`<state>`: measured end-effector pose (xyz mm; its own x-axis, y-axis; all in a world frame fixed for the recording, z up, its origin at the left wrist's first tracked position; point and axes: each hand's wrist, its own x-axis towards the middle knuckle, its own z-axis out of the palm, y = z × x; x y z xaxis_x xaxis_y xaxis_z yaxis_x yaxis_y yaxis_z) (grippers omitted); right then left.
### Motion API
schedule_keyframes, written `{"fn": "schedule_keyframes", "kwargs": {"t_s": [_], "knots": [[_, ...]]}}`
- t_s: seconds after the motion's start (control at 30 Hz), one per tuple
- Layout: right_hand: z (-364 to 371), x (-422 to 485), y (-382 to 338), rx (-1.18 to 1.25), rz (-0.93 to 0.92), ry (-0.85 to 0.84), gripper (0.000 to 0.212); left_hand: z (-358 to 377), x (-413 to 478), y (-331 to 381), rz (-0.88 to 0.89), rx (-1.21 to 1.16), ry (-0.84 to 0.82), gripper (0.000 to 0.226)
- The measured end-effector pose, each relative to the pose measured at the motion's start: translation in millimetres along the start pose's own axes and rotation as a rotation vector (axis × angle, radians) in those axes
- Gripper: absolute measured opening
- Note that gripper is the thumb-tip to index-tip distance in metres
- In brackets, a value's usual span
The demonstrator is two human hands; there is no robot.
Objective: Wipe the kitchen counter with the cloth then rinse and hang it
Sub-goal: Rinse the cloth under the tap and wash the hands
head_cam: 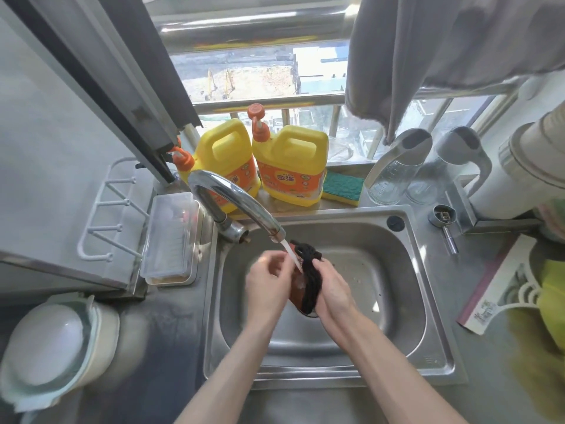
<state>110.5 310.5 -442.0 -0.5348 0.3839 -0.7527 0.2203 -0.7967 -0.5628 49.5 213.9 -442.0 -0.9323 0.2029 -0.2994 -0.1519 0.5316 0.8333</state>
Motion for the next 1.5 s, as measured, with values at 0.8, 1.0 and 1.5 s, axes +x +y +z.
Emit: {"fn": "schedule_keyframes", "kwargs": {"t_s": [0.8, 1.0, 1.5], "knots": [[-29, 0, -17, -0.146, -0.129, 0.141, 0.027, -32, 11, -45, -0.33, -0.421, -0.124, 0.043], [-38, -2, -15, -0.193, -0.096, 0.077, 0.042, -29, 11, -46, -0.317, -0.463, -0.236, 0.076], [-36, 2, -38, -0.921, -0.39, 0.249, 0.008, -31, 13, -48, -0.241, -0.179, -0.184, 0.024]]}}
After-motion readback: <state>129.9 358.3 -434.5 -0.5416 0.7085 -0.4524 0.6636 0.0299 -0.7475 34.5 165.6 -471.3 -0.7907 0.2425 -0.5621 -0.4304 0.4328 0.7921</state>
